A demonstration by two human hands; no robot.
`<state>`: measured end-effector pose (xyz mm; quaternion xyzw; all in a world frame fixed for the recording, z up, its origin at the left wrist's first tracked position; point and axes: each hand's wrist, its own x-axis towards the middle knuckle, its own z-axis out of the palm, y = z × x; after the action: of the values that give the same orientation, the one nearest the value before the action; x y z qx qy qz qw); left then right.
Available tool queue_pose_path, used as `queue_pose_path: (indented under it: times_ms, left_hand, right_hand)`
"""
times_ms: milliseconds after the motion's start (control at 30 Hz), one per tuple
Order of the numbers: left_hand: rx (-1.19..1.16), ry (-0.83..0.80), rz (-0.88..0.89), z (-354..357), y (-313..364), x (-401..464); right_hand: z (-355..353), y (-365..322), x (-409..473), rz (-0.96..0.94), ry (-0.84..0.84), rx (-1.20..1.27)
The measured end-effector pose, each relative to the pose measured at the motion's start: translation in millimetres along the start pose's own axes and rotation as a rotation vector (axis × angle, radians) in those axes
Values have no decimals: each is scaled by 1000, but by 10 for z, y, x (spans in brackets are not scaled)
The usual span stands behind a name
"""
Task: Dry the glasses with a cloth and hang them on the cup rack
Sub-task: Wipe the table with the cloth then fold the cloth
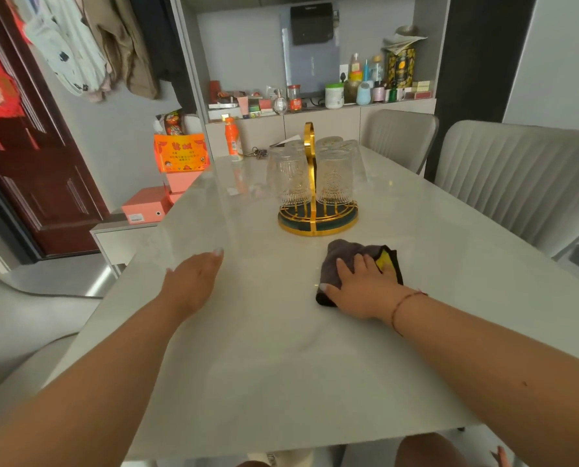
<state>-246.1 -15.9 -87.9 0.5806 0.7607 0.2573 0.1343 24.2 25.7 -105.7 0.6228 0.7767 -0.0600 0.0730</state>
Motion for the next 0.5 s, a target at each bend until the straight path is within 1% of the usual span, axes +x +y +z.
queue_pose_path:
  times_ms: [100, 200, 400, 500]
  left_hand:
    - [-68, -35, -62, 54, -211, 30]
    - [-140, -37, -54, 133, -318, 69]
    - [-370, -32, -97, 152, -501, 188]
    - [-456, -21, -108, 165, -521, 203]
  right_hand:
    - [-42, -158, 188, 10, -5, -5]
    - [-69, -334, 336, -13, -3, -4]
    - [-106, -729, 551, -110, -19, 15]
    - [-159, -891, 713, -140, -8, 68]
